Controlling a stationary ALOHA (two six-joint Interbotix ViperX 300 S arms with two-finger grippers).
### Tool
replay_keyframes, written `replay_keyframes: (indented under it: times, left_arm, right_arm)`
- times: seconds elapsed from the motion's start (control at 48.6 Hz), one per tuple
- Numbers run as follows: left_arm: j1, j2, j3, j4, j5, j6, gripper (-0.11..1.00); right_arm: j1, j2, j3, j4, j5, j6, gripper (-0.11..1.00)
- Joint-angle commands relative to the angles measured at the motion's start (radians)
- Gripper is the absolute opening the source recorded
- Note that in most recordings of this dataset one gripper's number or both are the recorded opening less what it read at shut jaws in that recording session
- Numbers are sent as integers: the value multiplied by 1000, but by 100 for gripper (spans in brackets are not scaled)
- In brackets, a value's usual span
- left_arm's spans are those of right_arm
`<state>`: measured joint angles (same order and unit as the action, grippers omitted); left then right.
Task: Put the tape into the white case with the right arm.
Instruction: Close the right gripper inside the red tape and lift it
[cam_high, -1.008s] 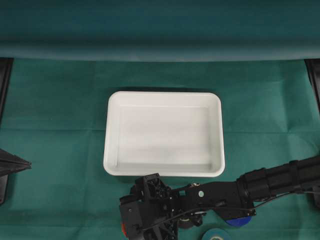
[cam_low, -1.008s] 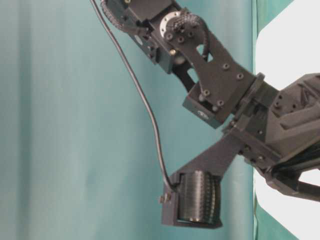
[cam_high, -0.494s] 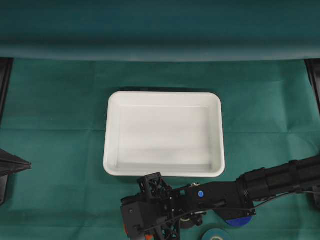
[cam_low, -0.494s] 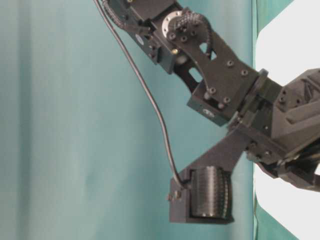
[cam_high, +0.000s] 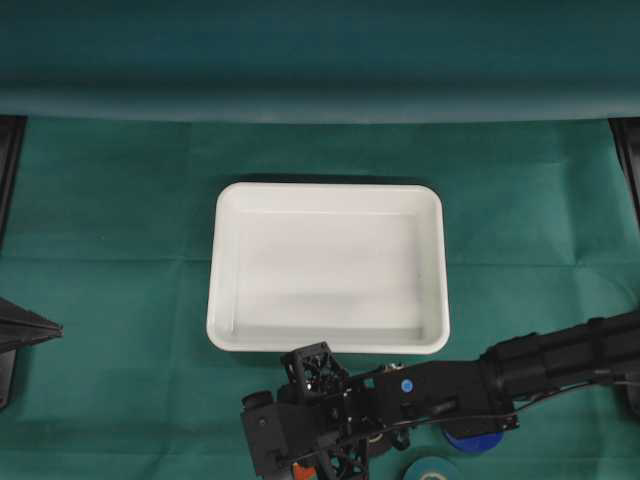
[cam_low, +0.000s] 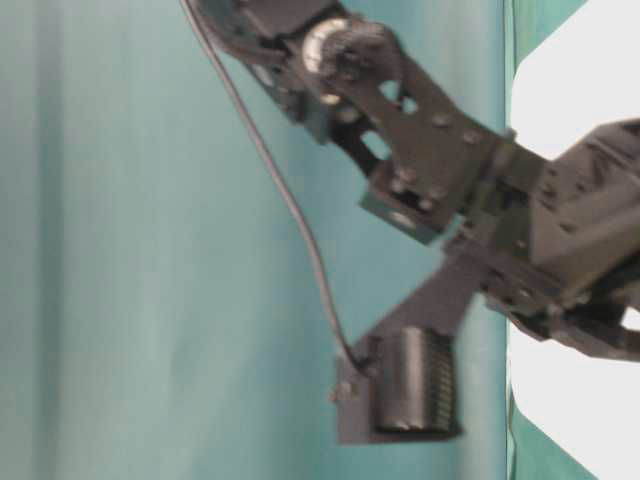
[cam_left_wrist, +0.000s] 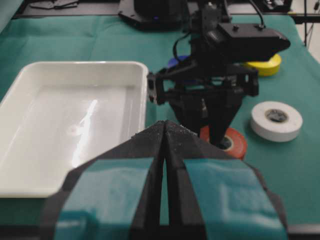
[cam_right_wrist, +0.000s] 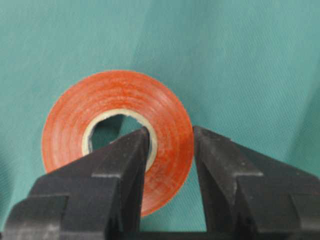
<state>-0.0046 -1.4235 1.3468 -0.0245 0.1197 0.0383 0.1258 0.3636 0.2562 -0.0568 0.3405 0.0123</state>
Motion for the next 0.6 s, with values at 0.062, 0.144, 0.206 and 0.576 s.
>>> replay_keyframes:
  times: [0.062, 0.144, 0.206, 0.576]
  left_arm:
    - [-3, 8, -9, 0, -11, 0, 0]
    - [-3, 8, -11, 0, -11, 0, 0]
    - [-3, 8, -11, -2, -11, 0, 0]
    - [-3, 8, -14, 0, -11, 0, 0]
  right_arm:
    - [3, -101, -29, -2, 43, 2, 1]
    - [3, -123, -43, -2, 66, 0, 1]
    - [3, -127, -52, -2, 75, 0, 1]
    - [-23, -130, -64, -15, 81, 0, 1]
